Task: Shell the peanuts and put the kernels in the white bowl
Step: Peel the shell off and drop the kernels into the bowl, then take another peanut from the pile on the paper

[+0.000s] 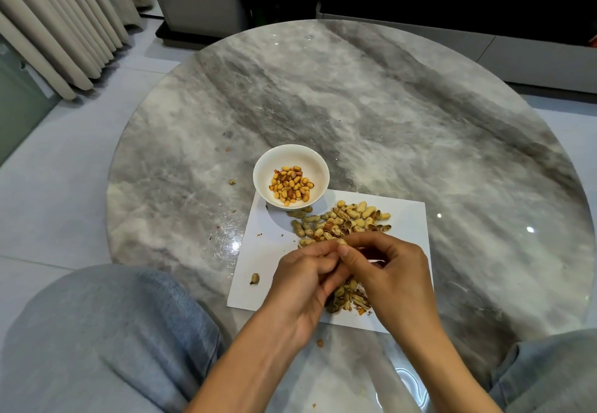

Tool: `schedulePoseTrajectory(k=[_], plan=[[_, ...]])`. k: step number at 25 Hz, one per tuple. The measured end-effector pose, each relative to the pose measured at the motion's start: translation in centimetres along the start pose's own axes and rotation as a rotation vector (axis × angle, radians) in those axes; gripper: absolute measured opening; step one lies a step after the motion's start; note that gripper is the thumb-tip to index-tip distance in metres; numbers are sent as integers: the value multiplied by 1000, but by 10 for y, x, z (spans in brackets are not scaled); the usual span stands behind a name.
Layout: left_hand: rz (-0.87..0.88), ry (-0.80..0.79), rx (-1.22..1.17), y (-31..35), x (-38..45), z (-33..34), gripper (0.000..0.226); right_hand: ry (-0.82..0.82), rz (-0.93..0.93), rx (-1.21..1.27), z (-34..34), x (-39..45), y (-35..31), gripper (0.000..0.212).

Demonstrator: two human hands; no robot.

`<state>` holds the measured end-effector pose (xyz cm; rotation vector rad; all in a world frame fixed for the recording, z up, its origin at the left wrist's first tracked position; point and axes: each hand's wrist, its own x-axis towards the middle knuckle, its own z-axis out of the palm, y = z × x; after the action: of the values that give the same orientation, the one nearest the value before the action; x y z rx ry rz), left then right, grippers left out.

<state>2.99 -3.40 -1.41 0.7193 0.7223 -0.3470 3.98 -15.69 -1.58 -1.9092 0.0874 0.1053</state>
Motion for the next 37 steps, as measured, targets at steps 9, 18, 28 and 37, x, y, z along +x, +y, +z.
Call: schedulePoseTrajectory(k=[9,18,28,37], plan=[[-84,8,71,5,-9,-5,30,141,486,598,0,14,11,15],[343,28,189,84,7,9,32,90,210,-31,-5,12,16,15],[499,123,109,90,6,-3,25,-70,-392,-592,45,11,34,18],[523,534,1731,12,-17,-87,16,-79,-253,-671,59,30,34,11]])
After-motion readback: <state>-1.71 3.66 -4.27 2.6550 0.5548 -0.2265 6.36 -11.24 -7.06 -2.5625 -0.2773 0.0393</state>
